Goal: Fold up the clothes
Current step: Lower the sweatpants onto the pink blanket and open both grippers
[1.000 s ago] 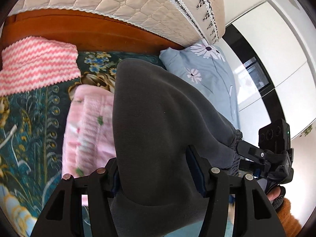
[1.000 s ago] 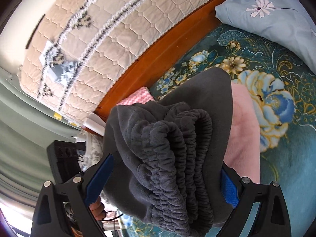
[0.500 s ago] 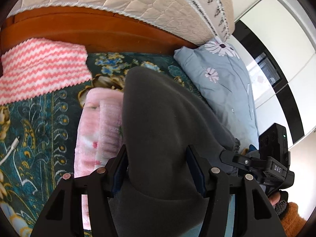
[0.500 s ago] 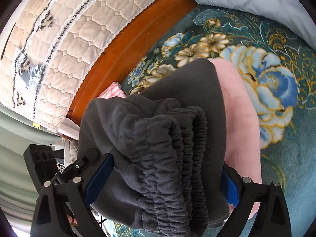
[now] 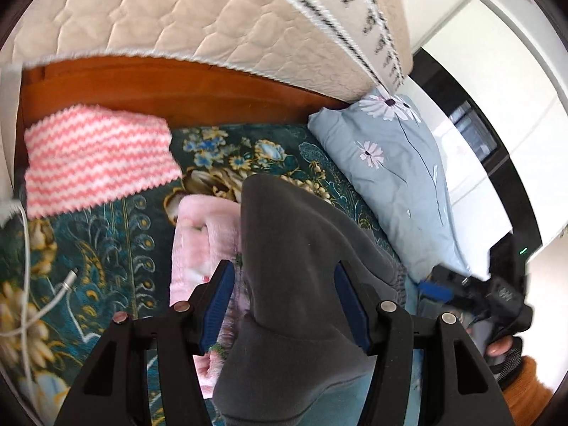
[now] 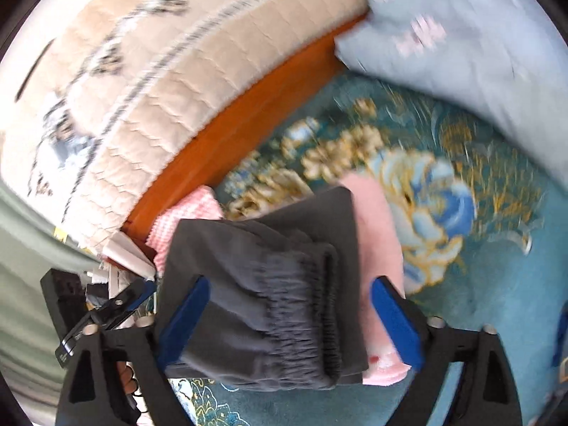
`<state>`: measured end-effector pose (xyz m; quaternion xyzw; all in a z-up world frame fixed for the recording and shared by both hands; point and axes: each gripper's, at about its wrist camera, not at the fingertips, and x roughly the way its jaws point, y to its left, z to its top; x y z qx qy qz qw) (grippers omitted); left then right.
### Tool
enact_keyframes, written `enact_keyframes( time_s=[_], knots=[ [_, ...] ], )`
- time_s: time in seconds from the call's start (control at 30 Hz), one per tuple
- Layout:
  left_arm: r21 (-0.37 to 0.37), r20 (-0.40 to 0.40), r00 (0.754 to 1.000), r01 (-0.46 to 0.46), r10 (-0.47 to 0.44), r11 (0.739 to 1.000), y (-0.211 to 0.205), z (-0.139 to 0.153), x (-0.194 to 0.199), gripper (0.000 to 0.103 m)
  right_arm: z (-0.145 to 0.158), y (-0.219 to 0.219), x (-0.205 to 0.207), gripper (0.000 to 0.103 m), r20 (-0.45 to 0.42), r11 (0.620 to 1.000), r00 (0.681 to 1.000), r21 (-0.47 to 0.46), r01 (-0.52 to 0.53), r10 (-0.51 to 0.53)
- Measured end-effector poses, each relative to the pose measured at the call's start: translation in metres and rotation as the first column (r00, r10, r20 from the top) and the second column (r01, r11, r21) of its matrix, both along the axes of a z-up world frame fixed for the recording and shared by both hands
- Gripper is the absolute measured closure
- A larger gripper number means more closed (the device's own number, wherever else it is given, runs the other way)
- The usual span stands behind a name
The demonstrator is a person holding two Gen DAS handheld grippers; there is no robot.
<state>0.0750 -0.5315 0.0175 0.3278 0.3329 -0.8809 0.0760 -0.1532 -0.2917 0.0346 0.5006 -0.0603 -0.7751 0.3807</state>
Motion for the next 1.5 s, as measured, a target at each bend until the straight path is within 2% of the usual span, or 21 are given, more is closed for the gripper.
enact_keyframes(
  time_s=[0.03, 0.1, 0.13, 0.17, 0.23, 0.3, 0.37, 0.5, 0.67, 0.8, 1.1, 1.2, 1.27, 1.4, 1.5],
  knots=[
    [-0.017, 0.002, 1.000, 0.012, -0.012, 1.000, 0.003, 0.003, 0.000, 0.043, 0.007, -0.004, 0.007, 0.028, -0.030, 1.000, 0.999, 0.011, -0.017, 0.018],
    [-0.039, 0.004, 0.999, 0.045, -0.045, 0.998, 0.009, 0.006, -0.002, 0.043, 0.017, -0.014, 0.021, 0.053, -0.075, 0.998, 0.995, 0.042, -0.057, 0.060],
    [-0.051, 0.002, 0.998, 0.062, -0.062, 0.997, 0.012, 0.009, -0.003, 0.043, 0.019, -0.020, 0.028, 0.060, -0.090, 0.995, 0.993, 0.058, -0.078, 0.083],
    [-0.061, 0.000, 0.997, 0.080, -0.080, 0.995, 0.016, 0.011, -0.004, 0.043, 0.020, -0.027, 0.034, 0.072, -0.106, 0.992, 0.989, 0.077, -0.099, 0.107],
    [-0.058, -0.020, 0.989, 0.143, -0.144, 0.988, 0.024, 0.020, -0.003, 0.043, 0.018, -0.041, 0.045, 0.080, -0.135, 0.983, 0.980, 0.125, -0.133, 0.150],
    [-0.046, -0.028, 0.978, 0.207, -0.208, 0.977, 0.032, 0.023, -0.005, 0.043, 0.010, -0.055, 0.050, 0.081, -0.149, 0.971, 0.972, 0.185, -0.154, 0.183],
    [-0.065, 0.011, 0.969, 0.247, -0.246, 0.967, 0.039, 0.019, -0.009, 0.043, -0.002, -0.063, 0.047, 0.082, -0.141, 0.964, 0.974, 0.220, -0.146, 0.179],
    [-0.067, 0.091, 0.974, 0.214, -0.208, 0.974, 0.037, -0.003, -0.019, 0.043, -0.024, -0.072, 0.033, 0.084, -0.125, 0.960, 0.982, 0.260, -0.108, 0.144],
    [-0.083, 0.093, 0.981, 0.180, -0.172, 0.980, 0.035, -0.011, -0.026, 0.043, -0.043, -0.080, 0.014, 0.084, -0.090, 0.959, 0.990, 0.271, -0.084, 0.112],
    [-0.085, 0.126, 0.982, 0.153, -0.142, 0.985, 0.035, -0.023, -0.033, 0.044, -0.055, -0.084, 0.002, 0.084, -0.043, 0.961, 0.995, 0.267, -0.072, 0.086],
    [-0.041, 0.091, 0.993, 0.082, -0.078, 0.996, 0.033, -0.027, -0.026, 0.043, -0.060, -0.090, -0.002, 0.085, -0.036, 0.954, 0.997, 0.294, -0.051, 0.065],
    [-0.025, 0.078, 0.995, 0.059, -0.056, 0.998, 0.033, -0.026, -0.023, 0.043, -0.045, -0.085, 0.008, 0.080, -0.050, 0.964, 0.998, 0.264, -0.029, 0.043],
    [-0.015, 0.069, 0.997, 0.043, -0.042, 0.999, 0.033, -0.025, -0.021, 0.043, -0.031, -0.078, 0.024, 0.080, -0.085, 0.973, 0.995, 0.228, -0.029, 0.049],
    [-0.077, 0.090, 0.996, 0.027, -0.020, 0.997, 0.047, -0.014, -0.011, 0.043, -0.015, -0.058, 0.066, 0.080, -0.130, 0.987, 0.990, 0.157, -0.040, 0.061],
    [-0.109, 0.108, 0.994, 0.023, -0.011, 0.994, 0.058, -0.006, -0.002, 0.043, -0.023, -0.045, 0.094, 0.080, -0.123, 0.987, 0.990, 0.156, -0.045, 0.065]
  ],
)
